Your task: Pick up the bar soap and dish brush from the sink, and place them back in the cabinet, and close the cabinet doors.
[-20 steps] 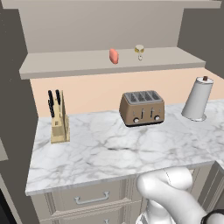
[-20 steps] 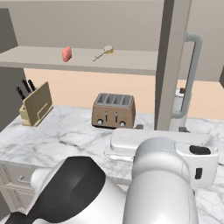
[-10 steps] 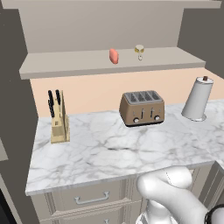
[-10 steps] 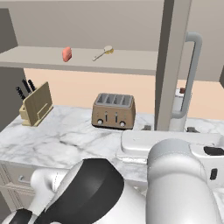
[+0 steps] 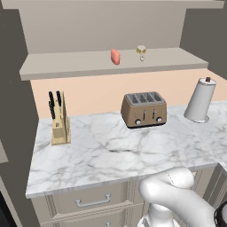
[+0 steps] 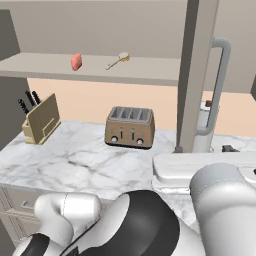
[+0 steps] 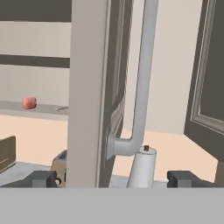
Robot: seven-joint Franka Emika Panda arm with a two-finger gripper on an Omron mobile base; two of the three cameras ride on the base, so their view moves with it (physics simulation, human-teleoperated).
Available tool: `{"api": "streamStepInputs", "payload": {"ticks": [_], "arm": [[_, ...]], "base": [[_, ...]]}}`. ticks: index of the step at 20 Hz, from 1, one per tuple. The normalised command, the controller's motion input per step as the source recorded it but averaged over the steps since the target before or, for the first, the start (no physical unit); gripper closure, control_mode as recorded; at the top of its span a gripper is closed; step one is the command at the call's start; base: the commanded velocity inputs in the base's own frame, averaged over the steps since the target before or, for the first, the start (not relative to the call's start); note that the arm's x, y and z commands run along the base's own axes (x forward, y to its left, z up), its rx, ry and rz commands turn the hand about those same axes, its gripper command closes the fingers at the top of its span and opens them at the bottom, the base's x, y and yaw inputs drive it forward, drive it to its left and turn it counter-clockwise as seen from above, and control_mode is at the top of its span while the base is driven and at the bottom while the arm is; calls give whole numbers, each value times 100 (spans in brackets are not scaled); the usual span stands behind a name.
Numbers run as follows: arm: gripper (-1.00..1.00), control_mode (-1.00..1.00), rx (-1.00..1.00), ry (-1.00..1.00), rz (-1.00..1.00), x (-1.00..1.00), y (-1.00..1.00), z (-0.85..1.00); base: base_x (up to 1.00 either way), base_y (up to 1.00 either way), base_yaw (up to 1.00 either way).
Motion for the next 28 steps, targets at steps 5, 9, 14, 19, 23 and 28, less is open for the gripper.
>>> {"api": "streamStepInputs", "payload": {"ticks": [5,9,14,19,23,28], "arm": [[-100,-100,0,0,9,9,-10,-5],[-100,-100,0,0,6,18,-4,-4],[-100,-100,0,0,2,23,0,-2],[-100,-100,0,0,0,21,0,-3],[-100,-100,0,0,1,21,0,-5],[-100,-100,0,-3,4,16,0,-4]], "base": [[0,0,0],[0,0,0],[0,0,0],[0,0,0],[0,0,0],[0,0,0]]}}
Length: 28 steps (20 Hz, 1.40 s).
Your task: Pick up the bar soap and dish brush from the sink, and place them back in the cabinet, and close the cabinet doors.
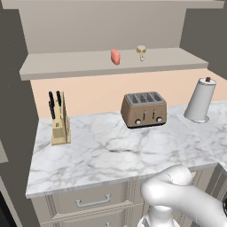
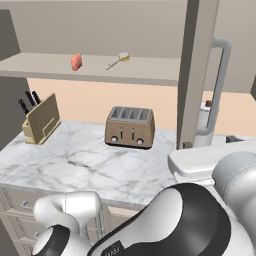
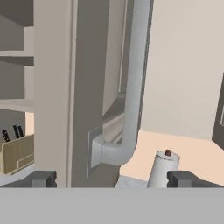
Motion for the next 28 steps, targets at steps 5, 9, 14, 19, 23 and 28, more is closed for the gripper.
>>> {"api": "streamStepInputs", "payload": {"ticks": [5,9,14,19,23,28], "arm": [[-100,-100,0,-7,8,24,0,-6],[-100,-100,1,-9,11,32,0,-13],[-100,-100,2,-9,12,40,0,-19],[-100,-100,1,-7,12,41,0,-22],[-100,-100,2,-6,14,44,2,-26],[-100,-100,2,-5,14,45,5,-28]], "base": [[0,0,0],[0,0,0],[0,0,0],[0,0,0],[0,0,0],[0,0,0]]}}
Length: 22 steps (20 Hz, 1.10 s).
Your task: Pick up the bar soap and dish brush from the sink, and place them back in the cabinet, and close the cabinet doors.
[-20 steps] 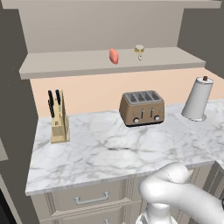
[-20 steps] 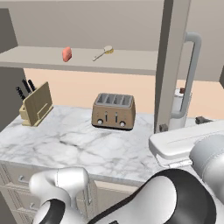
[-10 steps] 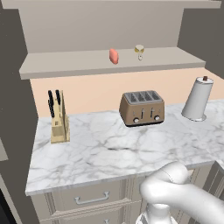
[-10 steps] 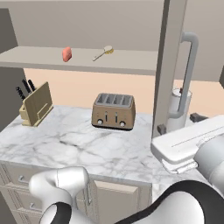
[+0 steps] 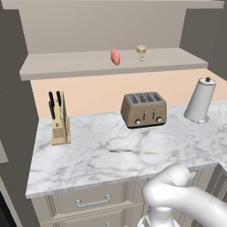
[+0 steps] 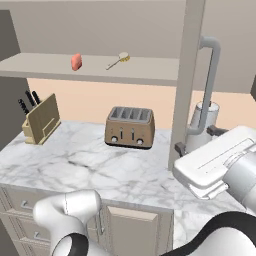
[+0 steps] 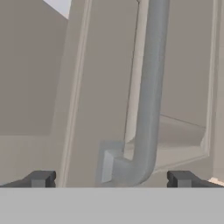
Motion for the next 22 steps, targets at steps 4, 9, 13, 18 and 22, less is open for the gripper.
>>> {"api": "streamStepInputs", "payload": {"ticks": [4,9,13,18,22], "arm": [[-100,-100,1,-2,12,40,13,-26],[-100,-100,3,-1,10,34,15,-18],[-100,-100,2,-2,6,31,17,-11],[-100,-100,0,-1,0,41,20,-11],[-100,-100,0,0,0,49,17,-11]], "base": [[0,0,0],[0,0,0],[0,0,0],[0,0,0],[0,0,0]]}}
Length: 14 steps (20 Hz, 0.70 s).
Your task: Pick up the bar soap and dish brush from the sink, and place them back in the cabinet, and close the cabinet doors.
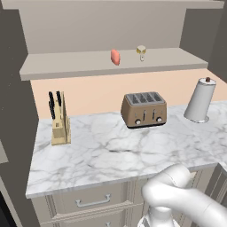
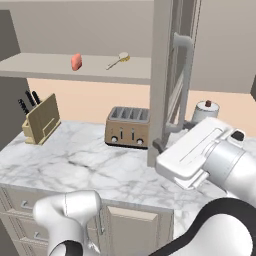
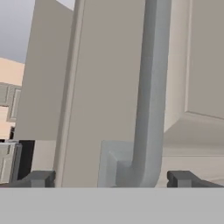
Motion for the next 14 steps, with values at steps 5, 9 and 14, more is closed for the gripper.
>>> {"api": "streamStepInputs", "payload": {"ticks": [5,9,14], "arm": [[-100,-100,0,0,0,58,15,-10],[-100,-100,0,0,0,63,17,-12],[-100,-100,1,0,0,66,14,-11]], "base": [[0,0,0],[0,0,0],[0,0,0]]}}
